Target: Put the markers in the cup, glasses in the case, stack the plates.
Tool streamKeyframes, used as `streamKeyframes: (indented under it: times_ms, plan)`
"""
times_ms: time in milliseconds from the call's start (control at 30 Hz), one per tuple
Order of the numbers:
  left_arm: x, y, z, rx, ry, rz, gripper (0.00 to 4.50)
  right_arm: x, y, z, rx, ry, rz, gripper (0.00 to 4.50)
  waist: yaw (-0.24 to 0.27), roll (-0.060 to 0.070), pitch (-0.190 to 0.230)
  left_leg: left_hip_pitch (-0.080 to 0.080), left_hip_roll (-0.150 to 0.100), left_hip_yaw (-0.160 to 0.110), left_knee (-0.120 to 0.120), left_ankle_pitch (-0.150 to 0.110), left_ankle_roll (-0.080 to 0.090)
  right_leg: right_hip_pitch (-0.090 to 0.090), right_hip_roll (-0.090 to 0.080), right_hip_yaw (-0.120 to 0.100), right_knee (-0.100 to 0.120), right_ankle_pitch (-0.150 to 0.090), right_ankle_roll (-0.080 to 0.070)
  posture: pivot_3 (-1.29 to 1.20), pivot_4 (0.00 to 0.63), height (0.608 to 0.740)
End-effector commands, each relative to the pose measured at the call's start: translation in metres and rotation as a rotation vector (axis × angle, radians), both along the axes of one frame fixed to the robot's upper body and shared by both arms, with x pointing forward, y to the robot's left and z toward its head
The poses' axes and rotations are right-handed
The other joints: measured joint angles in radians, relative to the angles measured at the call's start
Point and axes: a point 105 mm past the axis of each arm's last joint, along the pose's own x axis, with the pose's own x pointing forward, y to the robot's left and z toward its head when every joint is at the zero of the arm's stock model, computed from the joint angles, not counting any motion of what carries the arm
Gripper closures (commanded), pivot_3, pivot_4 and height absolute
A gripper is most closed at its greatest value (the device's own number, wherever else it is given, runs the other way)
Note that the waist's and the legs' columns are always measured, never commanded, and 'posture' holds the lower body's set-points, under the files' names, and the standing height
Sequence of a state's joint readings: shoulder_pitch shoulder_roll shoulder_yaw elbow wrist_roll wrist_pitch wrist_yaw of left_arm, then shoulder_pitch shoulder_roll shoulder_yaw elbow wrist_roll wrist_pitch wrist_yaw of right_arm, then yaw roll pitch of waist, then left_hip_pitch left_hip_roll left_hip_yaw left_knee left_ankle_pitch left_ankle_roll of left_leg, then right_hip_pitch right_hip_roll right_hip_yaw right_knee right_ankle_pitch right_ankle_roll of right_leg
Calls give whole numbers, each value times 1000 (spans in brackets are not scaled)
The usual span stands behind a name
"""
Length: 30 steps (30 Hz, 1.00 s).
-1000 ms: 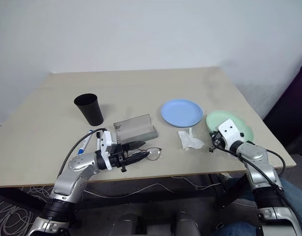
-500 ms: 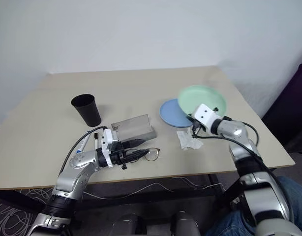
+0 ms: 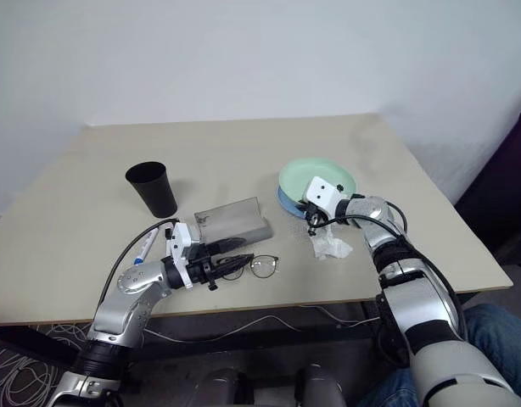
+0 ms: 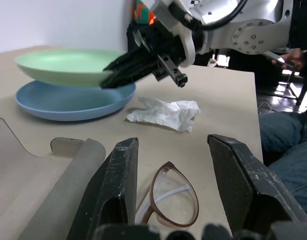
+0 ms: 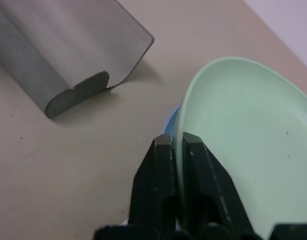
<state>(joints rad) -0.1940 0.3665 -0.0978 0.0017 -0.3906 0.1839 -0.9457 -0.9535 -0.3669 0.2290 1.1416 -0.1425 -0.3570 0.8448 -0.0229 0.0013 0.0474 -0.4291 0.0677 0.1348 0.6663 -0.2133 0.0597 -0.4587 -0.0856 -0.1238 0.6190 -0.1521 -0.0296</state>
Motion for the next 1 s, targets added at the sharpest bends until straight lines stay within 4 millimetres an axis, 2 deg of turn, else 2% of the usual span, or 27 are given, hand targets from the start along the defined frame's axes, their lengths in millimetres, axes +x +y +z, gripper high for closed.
streamKeyframes:
  times_ms: [33, 100, 300, 467, 633, 700, 833, 1000]
  plan:
    - [0, 2, 13, -10, -62, 8, 2219, 10, 5, 30, 35, -108, -2, 3052, 0, 0, 0, 0, 0, 0, 1, 0, 0, 0, 0, 0, 2, 0, 0, 0, 0, 740]
    - [0, 2, 13, -10, -62, 11, 2219, 11, 5, 35, 57, -127, -5, 2412, 0, 0, 0, 0, 0, 0, 1, 0, 0, -1, 0, 0, 3, -1, -1, 0, 0, 740]
    - [2, -2, 14, -11, -66, 5, 2219, 8, -3, 46, 89, -153, 16, 2412, 0, 0, 0, 1, 0, -1, 2, 0, 0, 0, 0, 0, 4, -1, -1, 0, 0, 740]
    - [3, -4, 15, -12, -69, -3, 2219, -10, -17, 50, 126, -88, 97, 2412, 1, 0, 0, 1, 0, -1, 2, 0, 0, 0, 0, 0, 4, -1, -1, 0, 0, 740]
    - [4, -4, 15, -11, -68, -9, 2219, -34, -31, 34, 94, 17, 122, 2412, 1, 0, 0, 0, 0, -2, 3, 0, 0, 0, -1, 1, 3, -1, -1, 0, 0, 740]
    - [4, -4, 15, -12, -68, -13, 2219, -39, -39, 20, 82, 75, 78, 2412, 0, 0, 0, 1, 0, -1, 3, 0, 0, 0, -1, 1, 3, -1, -1, 0, 0, 740]
    - [5, -5, 15, -11, -69, -17, 2219, -42, -47, 2, 86, 172, -8, 2412, 0, 1, 0, 1, 0, -2, 3, 0, 0, -1, 0, 0, 4, -1, -1, 0, 0, 740]
    - [6, -6, 15, -10, -69, -21, 2219, -35, -55, -19, 77, 248, -148, 2412, 1, 1, 0, 1, 0, -5, 3, 0, 0, -1, 0, -2, 4, -1, -1, 0, 0, 740]
